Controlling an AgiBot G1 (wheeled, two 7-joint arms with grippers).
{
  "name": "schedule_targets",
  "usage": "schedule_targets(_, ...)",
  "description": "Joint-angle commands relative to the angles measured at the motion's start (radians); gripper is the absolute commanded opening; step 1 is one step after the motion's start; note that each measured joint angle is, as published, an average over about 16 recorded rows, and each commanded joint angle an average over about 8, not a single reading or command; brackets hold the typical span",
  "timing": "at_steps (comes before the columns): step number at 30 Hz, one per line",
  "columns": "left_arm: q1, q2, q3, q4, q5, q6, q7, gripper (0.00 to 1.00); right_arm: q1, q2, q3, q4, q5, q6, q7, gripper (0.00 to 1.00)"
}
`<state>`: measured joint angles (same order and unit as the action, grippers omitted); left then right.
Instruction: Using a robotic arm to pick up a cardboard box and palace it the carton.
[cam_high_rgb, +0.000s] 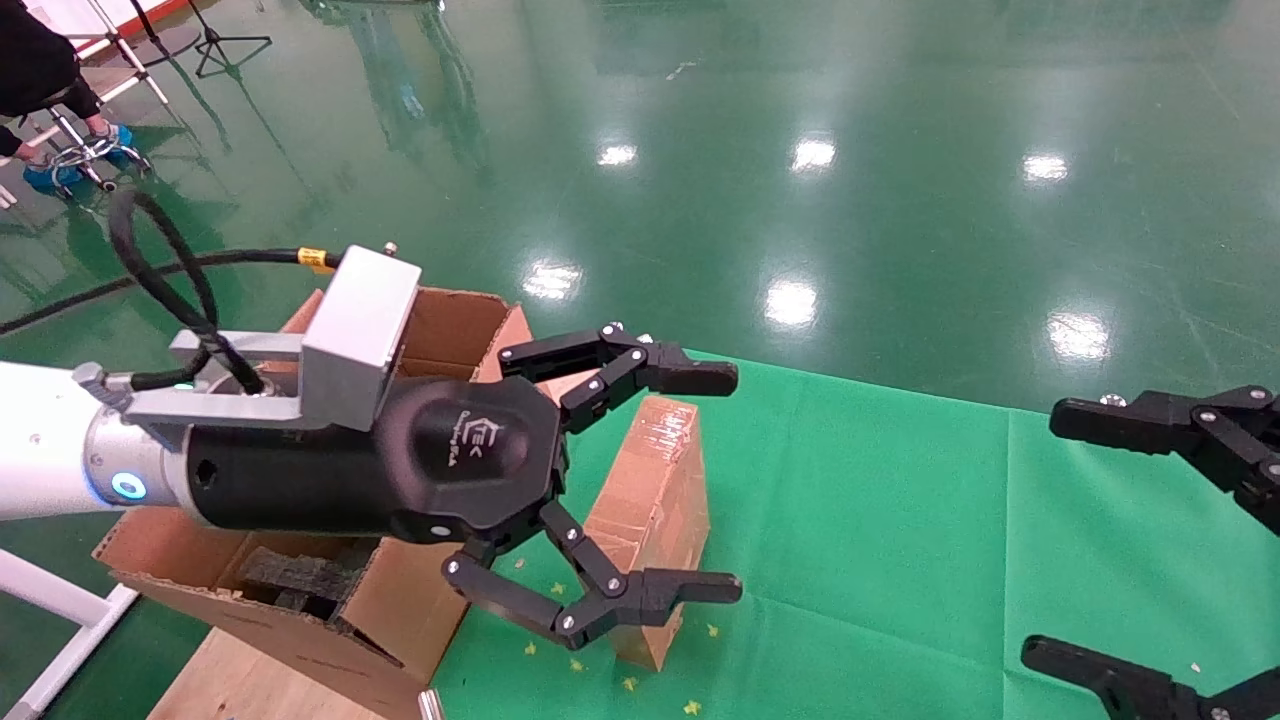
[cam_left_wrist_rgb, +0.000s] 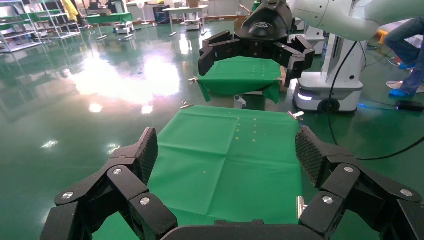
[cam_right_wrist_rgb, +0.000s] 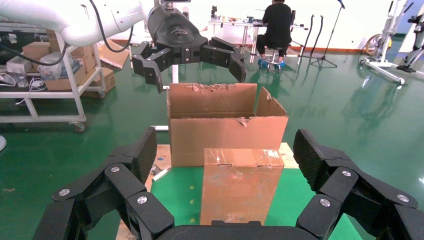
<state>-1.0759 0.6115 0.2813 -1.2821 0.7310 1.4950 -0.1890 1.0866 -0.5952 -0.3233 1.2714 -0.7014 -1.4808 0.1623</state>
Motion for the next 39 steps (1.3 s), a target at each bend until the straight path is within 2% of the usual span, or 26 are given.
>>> schedule_targets(1,0.0,0.0,0.0,0.0,0.0,0.0,0.0,1.0,0.0,0.0,0.0,0.0,0.0,0.0,0.0,0.14)
schedule_targets(2,0.0,0.0,0.0,0.0,0.0,0.0,0.0,1.0,0.0,0.0,0.0,0.0,0.0,0.0,0.0,0.02)
schedule_targets(3,0.0,0.0,0.0,0.0,0.0,0.0,0.0,1.0,0.0,0.0,0.0,0.0,0.0,0.0,0.0,0.0)
schedule_targets(10,-0.005,-0.007,0.001,0.0,0.008,-0.005,-0.007,1.0,0.0,0.0,0.0,0.0,0.0,0.0,0.0,0.0)
schedule_targets(15,-0.047,-0.032,0.021,-0.015,0.061,-0.016,-0.064,1.0,0.0,0.0,0.0,0.0,0.0,0.0,0.0,0.0)
schedule_targets(22,-0.183,-0.07,0.112,-0.053,0.24,-0.021,-0.294,1.0,0.0,0.0,0.0,0.0,0.0,0.0,0.0,0.0)
schedule_targets(26,-0.287,-0.065,0.181,-0.062,0.367,0.0,-0.47,1.0,0.0,0.0,-0.001,0.0,0.0,0.0,0.0,0.0)
schedule_targets(31,-0.382,-0.046,0.237,-0.064,0.461,0.017,-0.654,1.0,0.0,0.0,0.0,-0.001,0.0,0.0,0.0,0.0)
schedule_targets(34,-0.405,-0.04,0.248,-0.065,0.477,0.013,-0.703,1.0,0.0,0.0,0.0,-0.001,0.0,0.0,0.0,0.0)
schedule_targets(39,-0.407,-0.036,0.251,-0.058,0.477,0.014,-0.7,1.0,0.0,0.0,0.0,-0.001,0.0,0.0,-0.001,0.0)
